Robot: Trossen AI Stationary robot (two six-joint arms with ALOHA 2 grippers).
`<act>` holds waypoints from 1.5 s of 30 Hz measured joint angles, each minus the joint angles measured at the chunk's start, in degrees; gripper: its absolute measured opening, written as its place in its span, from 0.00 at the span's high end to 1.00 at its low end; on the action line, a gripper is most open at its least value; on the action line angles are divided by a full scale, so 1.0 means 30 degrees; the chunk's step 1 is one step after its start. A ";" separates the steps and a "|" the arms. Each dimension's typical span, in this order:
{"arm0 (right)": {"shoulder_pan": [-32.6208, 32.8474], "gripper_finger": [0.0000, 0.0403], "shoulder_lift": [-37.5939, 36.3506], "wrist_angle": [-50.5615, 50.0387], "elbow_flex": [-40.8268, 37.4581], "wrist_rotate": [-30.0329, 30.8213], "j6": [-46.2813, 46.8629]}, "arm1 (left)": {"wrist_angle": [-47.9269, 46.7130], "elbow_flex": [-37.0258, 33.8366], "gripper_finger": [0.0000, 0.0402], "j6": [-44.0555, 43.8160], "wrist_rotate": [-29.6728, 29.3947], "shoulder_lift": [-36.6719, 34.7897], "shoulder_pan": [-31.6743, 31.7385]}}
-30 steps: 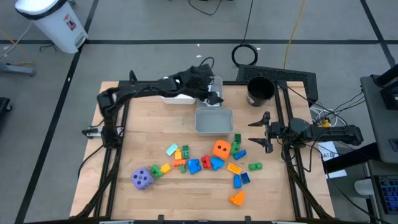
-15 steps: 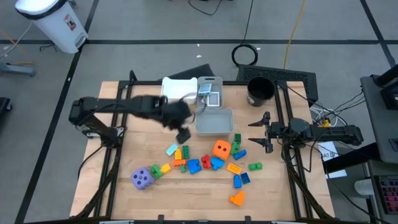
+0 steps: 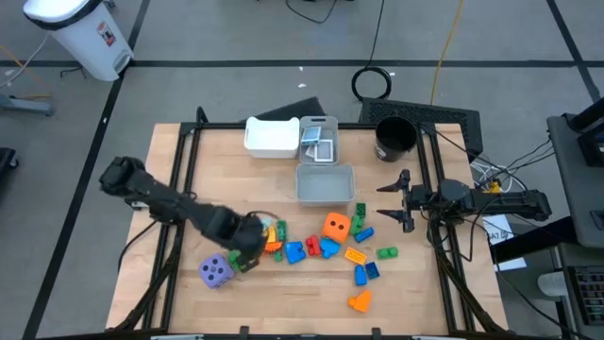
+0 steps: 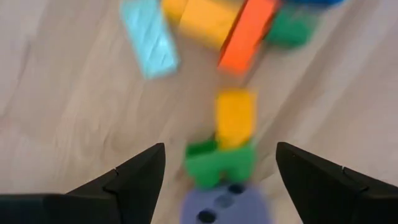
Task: Pick & Place Toys
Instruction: Put the green game piece into the white bin
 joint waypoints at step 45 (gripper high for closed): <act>0.0006 0.31 0.0007 0.0006 0.0000 0.0000 -0.0007 | 0.5087 -0.5454 0.22 -0.6176 0.3345 -0.0005 0.0160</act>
